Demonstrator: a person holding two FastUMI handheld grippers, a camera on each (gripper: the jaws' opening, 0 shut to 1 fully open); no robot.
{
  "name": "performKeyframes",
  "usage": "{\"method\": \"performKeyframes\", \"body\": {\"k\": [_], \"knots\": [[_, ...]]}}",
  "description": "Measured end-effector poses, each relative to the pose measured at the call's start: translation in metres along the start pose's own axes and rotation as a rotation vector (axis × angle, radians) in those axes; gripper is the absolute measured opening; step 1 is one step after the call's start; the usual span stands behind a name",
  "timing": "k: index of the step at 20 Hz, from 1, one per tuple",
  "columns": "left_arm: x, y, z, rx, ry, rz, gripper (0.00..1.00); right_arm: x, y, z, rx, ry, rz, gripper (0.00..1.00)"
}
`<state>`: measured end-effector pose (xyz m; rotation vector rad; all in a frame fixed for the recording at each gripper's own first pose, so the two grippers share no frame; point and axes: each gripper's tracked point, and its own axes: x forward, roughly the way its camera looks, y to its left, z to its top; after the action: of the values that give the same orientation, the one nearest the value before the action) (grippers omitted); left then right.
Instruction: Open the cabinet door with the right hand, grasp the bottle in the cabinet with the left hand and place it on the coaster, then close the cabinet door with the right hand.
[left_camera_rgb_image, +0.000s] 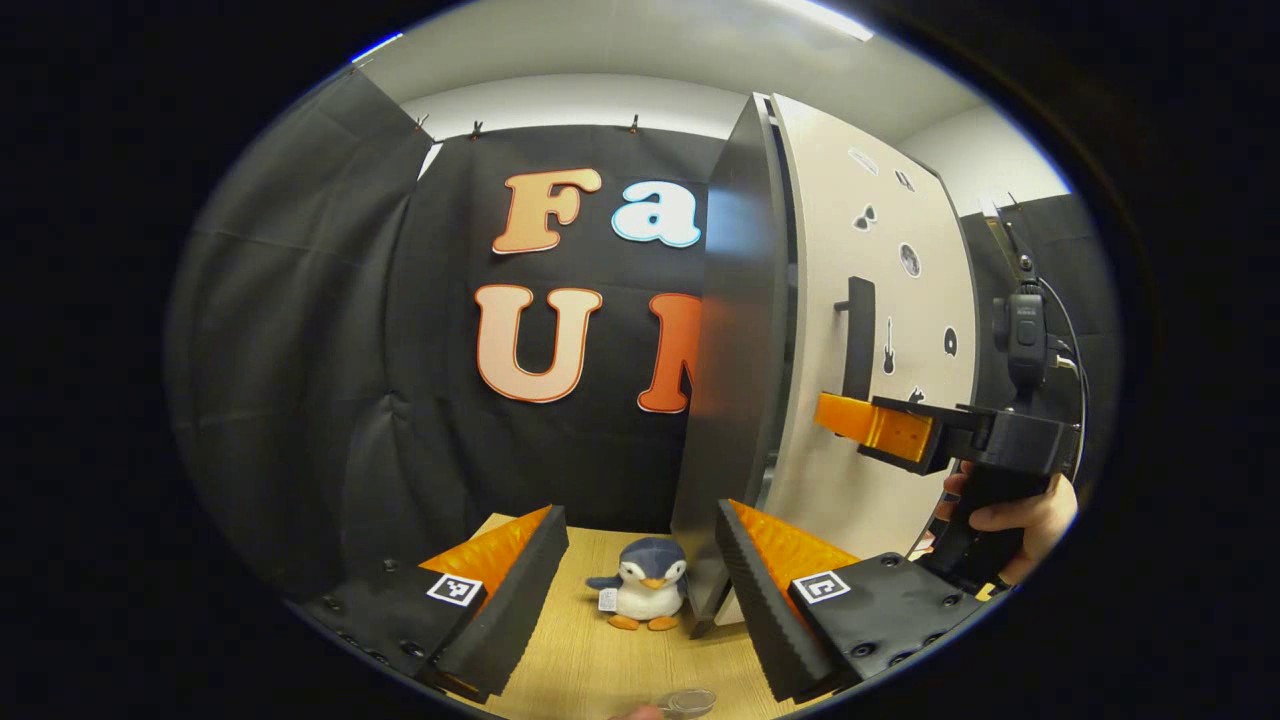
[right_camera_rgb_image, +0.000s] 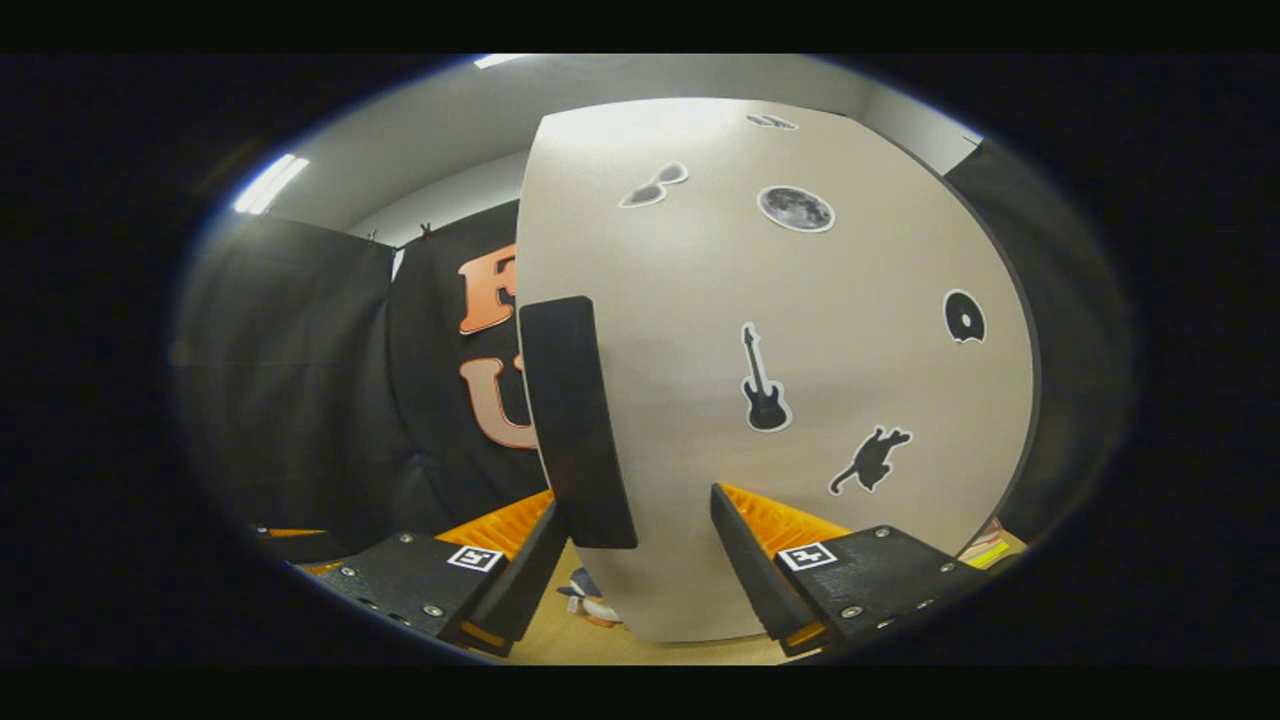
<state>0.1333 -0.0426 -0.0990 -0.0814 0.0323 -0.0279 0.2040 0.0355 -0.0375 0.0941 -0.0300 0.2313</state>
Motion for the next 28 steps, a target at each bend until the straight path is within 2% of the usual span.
{"method": "performKeyframes", "body": {"k": [9,14,19,20,24,25,26,28], "knots": [[0.012,0.002,-0.01,-0.035,0.023,0.002,0.95,0.004,-0.001,-0.002,-0.045,-0.015,-0.053,0.86],[0.002,-0.005,-0.008,-0.042,0.033,0.009,0.96,-0.017,0.003,0.005,0.045,0.008,-0.023,0.88],[-0.031,-0.026,0.011,-0.01,-0.003,0.005,0.99,-0.098,-0.004,0.016,0.112,0.03,-0.013,0.89],[-0.04,-0.032,0.013,-0.009,-0.007,0.003,0.94,-0.118,-0.007,0.019,0.111,0.03,-0.015,0.89],[-0.077,-0.058,0.025,0.0,-0.019,-0.003,0.94,-0.199,-0.029,0.037,0.062,0.002,-0.069,0.9],[-0.085,-0.066,0.027,0.008,-0.019,-0.008,0.99,-0.217,-0.034,0.041,0.05,-0.007,-0.079,0.91],[-0.094,-0.071,0.029,0.018,-0.019,-0.005,0.94,-0.233,-0.038,0.042,0.046,-0.006,-0.091,0.91],[-0.108,-0.084,0.039,0.016,-0.023,-0.013,0.94,-0.261,-0.042,0.045,0.043,-0.004,-0.104,0.92]]}}
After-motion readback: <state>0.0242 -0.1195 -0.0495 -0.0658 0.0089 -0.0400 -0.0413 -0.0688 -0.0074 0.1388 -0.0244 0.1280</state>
